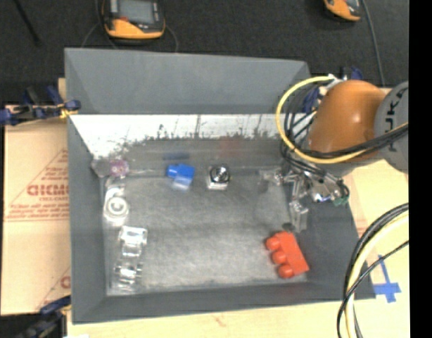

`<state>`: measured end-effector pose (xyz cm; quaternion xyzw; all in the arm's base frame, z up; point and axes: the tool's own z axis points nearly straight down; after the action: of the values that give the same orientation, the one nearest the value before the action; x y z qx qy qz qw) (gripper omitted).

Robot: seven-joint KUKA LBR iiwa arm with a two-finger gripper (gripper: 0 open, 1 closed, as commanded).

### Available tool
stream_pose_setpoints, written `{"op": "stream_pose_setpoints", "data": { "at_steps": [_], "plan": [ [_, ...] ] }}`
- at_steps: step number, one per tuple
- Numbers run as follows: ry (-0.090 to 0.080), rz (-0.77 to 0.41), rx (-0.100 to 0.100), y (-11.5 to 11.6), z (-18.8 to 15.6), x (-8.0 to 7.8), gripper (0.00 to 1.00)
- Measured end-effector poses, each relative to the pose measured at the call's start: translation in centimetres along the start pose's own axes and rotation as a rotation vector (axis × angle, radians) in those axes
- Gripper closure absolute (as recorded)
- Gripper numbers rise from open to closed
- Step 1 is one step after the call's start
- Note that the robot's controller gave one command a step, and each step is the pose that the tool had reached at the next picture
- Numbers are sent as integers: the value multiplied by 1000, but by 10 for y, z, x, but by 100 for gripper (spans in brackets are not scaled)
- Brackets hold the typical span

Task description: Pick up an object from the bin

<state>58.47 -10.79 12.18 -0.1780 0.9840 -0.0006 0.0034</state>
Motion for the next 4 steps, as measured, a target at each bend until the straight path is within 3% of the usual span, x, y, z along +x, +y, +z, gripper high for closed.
{"op": "stream_pose_setpoints", "data": {
  "at_steps": [1,2,3,4],
  "plan": [
    [6,-559,-3,-23,14,32,0],
    [-11,-1338,-9,24,49,66,0],
    [1,-1327,-7,17,51,70,100],
    [1,-1455,-10,77,51,56,100]
  ]
}}
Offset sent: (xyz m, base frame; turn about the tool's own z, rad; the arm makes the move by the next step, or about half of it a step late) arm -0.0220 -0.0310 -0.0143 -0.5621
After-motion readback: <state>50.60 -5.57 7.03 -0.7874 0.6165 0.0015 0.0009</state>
